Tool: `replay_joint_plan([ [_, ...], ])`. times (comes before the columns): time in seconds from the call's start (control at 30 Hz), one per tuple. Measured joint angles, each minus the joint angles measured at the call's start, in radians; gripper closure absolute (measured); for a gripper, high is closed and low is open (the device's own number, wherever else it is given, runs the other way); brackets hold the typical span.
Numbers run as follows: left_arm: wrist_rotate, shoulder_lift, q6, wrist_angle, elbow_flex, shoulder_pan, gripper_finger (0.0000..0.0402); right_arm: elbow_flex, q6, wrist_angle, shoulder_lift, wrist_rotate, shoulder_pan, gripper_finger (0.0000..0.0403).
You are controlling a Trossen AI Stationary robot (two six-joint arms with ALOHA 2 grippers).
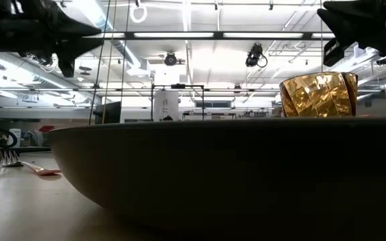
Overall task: Pick and place plate/cup/fork/spoon on tray
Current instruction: Put the brown cup on the black tray
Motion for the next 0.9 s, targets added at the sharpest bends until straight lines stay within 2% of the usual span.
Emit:
replay_joint_plan([
  [0.13, 0.02, 0.122, 0.005, 0.087, 0.0, 0.0, 0.028, 0.0, 0.0, 0.012, 0.0, -0.064, 0.0, 0.0339],
  [0.33, 0.09, 0.261, -0.004, 0.228, 0.001, 0.0, 0.028, 0.0, 0.024, 0.02, 0.0, -0.061, 0.0, 0.0339],
  [0.57, 0.093, 0.388, -0.074, 0.232, 0.044, -0.017, 0.028, 0.0, 0.031, 0.042, 0.022, -0.061, 0.0, 0.0339],
  [0.9, 0.087, 0.666, -0.054, 0.231, 0.221, -0.097, 0.028, 0.0, 0.047, 0.048, 0.079, -0.061, 0.0, 0.0339],
])
